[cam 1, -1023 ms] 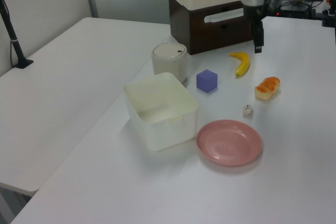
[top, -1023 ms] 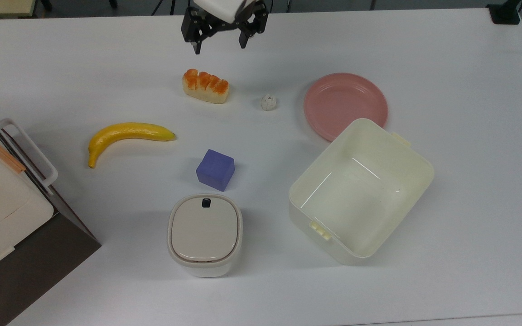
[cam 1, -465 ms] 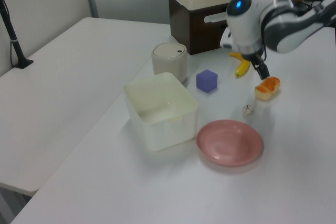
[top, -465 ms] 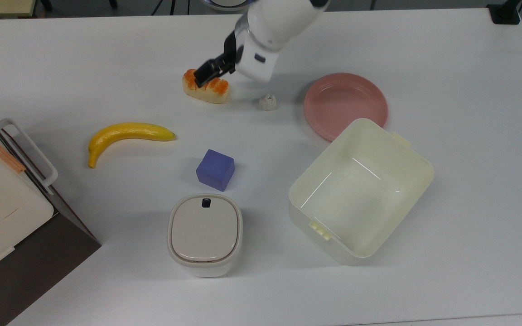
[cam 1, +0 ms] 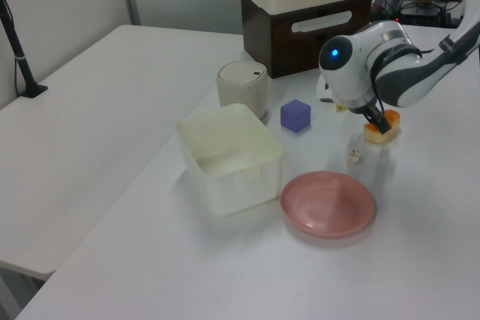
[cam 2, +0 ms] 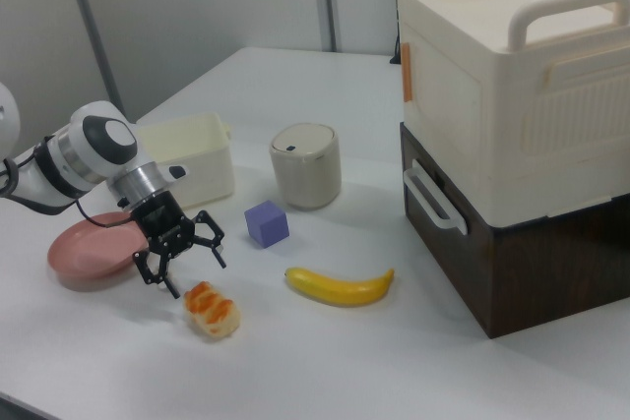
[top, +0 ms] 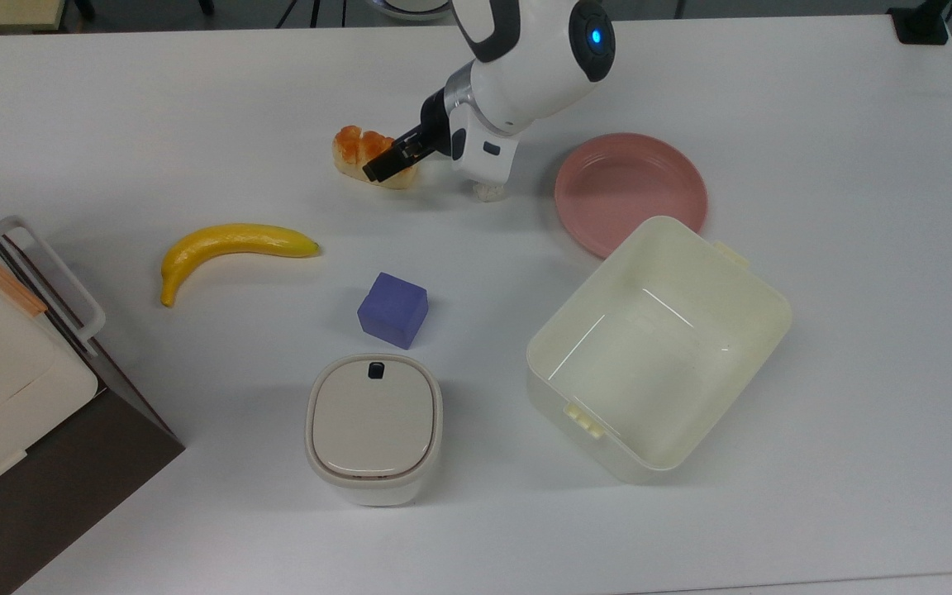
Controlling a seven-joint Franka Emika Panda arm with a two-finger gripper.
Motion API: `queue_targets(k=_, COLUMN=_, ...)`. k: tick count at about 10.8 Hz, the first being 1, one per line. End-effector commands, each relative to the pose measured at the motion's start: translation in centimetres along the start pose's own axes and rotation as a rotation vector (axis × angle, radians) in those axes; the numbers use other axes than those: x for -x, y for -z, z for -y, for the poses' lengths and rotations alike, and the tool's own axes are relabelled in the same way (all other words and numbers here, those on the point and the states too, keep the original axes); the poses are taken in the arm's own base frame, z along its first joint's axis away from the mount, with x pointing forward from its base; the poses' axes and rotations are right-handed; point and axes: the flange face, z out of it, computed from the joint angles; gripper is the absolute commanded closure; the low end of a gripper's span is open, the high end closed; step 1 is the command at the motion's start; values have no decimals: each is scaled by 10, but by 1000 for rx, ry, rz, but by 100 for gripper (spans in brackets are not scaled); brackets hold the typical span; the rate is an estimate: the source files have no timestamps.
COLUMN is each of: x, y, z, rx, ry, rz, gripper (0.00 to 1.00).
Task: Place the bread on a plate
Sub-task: 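Lift the bread roll up off the table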
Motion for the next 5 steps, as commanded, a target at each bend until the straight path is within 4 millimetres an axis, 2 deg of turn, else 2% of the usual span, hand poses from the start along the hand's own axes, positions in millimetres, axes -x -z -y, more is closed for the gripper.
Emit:
queue_targets(k=1, x=10, y=-7, z=19, rx=40, ry=63, rz=-1, gripper=0)
queue_targets(k=2, x=9, y=-8, z=19, rx=39, ry=64, rz=0, gripper=0)
queue_targets(k=4, x=8, y=-11, z=17, rx=57, ry=72, rz=10, gripper=13)
queue_targets(k=5, x=7, y=-14, z=16, rx=61, ry=78, rz=14, gripper=23)
